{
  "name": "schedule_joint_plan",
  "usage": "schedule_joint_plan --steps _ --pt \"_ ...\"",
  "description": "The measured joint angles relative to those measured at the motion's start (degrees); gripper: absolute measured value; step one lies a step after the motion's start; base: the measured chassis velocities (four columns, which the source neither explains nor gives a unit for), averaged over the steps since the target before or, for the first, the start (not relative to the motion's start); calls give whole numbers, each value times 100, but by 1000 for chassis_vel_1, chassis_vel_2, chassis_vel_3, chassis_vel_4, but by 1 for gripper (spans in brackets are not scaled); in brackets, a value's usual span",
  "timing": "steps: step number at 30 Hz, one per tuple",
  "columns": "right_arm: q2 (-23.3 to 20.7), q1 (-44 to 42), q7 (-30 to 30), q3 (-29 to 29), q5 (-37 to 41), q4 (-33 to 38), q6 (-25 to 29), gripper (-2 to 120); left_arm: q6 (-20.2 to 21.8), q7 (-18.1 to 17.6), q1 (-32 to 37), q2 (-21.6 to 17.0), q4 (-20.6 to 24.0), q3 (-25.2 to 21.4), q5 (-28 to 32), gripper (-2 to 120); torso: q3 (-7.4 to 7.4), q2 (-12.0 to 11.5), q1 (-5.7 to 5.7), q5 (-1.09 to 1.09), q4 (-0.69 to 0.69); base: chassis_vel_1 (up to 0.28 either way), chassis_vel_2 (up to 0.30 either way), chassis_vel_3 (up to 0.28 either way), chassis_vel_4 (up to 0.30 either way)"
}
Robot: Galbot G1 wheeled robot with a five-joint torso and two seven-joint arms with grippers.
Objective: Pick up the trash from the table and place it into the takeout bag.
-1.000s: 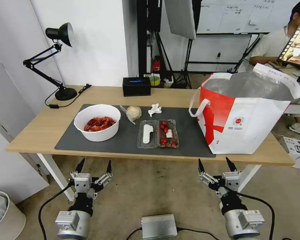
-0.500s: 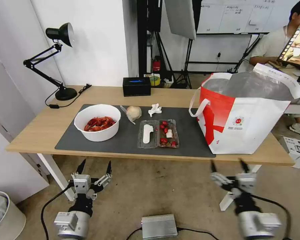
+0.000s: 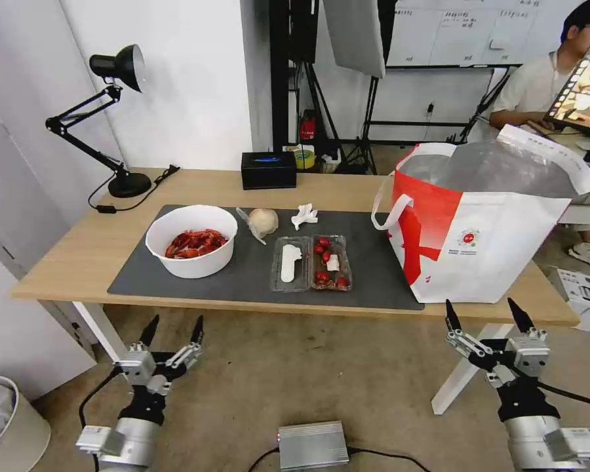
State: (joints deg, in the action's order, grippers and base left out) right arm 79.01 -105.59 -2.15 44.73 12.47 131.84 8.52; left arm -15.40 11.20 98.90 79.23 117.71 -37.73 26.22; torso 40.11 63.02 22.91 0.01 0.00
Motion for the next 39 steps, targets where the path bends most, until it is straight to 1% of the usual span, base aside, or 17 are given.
schedule_joint_plan --steps 2,5,6,7,9,18,20,21,22,23,24,25,28,34,35,37,39 --pt "-6 6 -4 -3 -1 -10 0 100 100 30 -56 -60 32 27 107 100 0 0 0 -2 3 0 0 0 0" --pt "-83 108 -22 -66 0 -83 -1 100 709 176 -403 -422 400 166 662 100 0 0 0 -1 -2 0 0 0 0" --pt "-83 108 -22 -66 0 -83 -1 100 709 176 -403 -422 400 166 662 100 0 0 0 -1 -2 0 0 0 0" --pt "-149 179 -35 -111 1 -131 -5 100 938 228 -529 -555 536 218 865 100 0 0 1 -2 -1 0 0 0 0" --pt "-219 246 -51 -164 27 -213 -16 100 1137 271 -633 -662 653 263 1034 100 0 0 1 1 -1 0 0 0 0" --pt "-358 384 -62 -214 88 -352 -51 100 1249 265 -676 -708 686 286 1115 100 0 0 1 -1 3 0 0 0 0" --pt "-367 404 -66 -226 94 -381 -56 100 1665 99 -865 -901 754 375 1436 100 0 0 0 -1 2 0 0 0 0" --pt "-367 404 -66 -226 94 -381 -56 100 1665 99 -865 -901 754 375 1436 100 0 0 0 -1 2 0 0 0 0" --pt "-366 408 -78 -234 93 -406 -57 100 1957 -15 -1000 -1034 808 438 1653 100 0 0 0 -1 -3 0 0 0 0" --pt "-365 412 -94 -240 91 -433 -56 100 2098 -76 -1056 -1094 824 471 1762 100 0 0 1 -1 -3 0 0 0 0" --pt "-363 417 -103 -250 90 -451 -57 100 2241 -90 -1159 -1194 733 522 1931 100 0 0 0 -1 5 0 0 0 0" --pt "-361 428 -109 -257 90 -460 -56 100 2368 -130 -1331 -1365 569 562 2109 100 0 0 0 1 0 0 0 0 0" --pt "-360 431 -114 -263 89 -480 -54 100 2500 -155 -1498 -1542 404 601 2357 100 0 0 0 -2 -2 0 0 0 0" --pt "-378 456 -119 -263 88 -546 -46 100 2641 -111 -1667 -1807 168 605 2681 100 0 0 0 -1 1 0 0 0 0" --pt "-388 467 -120 -268 88 -575 -45 100 2690 -120 -1730 -1950 66 613 2931 100 0 0 0 -2 0 0 0 0 0" --pt "-389 473 -120 -274 88 -587 -45 100 2719 -147 -1748 -2011 51 617 3069 100 0 0 1 -2 0 0 0 0 0" --pt "-389 479 -122 -283 84 -614 -45 100 2806 -188 -1789 -2146 50 622 3422 100 0 0 1 -2 1 0 0 0 0"
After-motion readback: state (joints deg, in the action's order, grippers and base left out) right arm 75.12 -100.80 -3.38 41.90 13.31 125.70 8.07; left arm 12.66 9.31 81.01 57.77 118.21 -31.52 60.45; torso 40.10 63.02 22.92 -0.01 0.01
